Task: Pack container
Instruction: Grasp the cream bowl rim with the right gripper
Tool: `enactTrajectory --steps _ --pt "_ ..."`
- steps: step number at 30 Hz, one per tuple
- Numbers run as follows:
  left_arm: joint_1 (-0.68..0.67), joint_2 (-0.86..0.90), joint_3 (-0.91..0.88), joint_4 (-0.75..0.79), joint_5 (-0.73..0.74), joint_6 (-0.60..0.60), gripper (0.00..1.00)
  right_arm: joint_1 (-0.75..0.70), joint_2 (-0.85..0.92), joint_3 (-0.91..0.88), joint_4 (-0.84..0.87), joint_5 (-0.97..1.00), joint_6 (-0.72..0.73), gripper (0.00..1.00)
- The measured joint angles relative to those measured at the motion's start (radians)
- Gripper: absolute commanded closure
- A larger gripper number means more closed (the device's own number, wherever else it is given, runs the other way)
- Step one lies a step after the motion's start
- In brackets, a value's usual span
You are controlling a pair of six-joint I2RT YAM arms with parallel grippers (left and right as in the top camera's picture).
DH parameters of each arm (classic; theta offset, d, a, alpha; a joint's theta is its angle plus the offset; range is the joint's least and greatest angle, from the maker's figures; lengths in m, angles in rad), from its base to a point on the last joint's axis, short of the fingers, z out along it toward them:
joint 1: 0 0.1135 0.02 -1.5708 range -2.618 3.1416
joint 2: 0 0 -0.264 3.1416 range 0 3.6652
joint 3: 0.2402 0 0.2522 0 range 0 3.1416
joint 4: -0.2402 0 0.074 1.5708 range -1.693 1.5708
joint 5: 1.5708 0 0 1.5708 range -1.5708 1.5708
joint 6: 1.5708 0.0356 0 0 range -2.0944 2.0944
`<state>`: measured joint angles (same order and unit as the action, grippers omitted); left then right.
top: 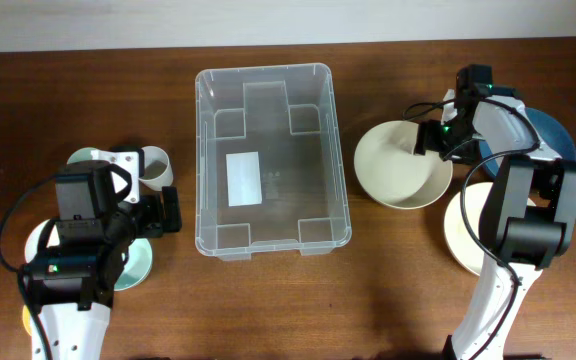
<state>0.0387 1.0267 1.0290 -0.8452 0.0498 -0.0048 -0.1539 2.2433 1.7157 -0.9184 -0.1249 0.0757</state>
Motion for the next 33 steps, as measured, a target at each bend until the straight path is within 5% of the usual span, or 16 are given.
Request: enactTrajectory --steps 22,33 --pt "0.0 0.0 0.0 0.0 0.0 0.0 0.0 -0.001 0.0 -0.011 0.01 -0.066 0.005 0.96" --pt "0.0 0.0 0.0 0.001 0.0 0.0 0.0 -0.001 -0.005 -0.011 0.015 -0.102 0.01 0.96"
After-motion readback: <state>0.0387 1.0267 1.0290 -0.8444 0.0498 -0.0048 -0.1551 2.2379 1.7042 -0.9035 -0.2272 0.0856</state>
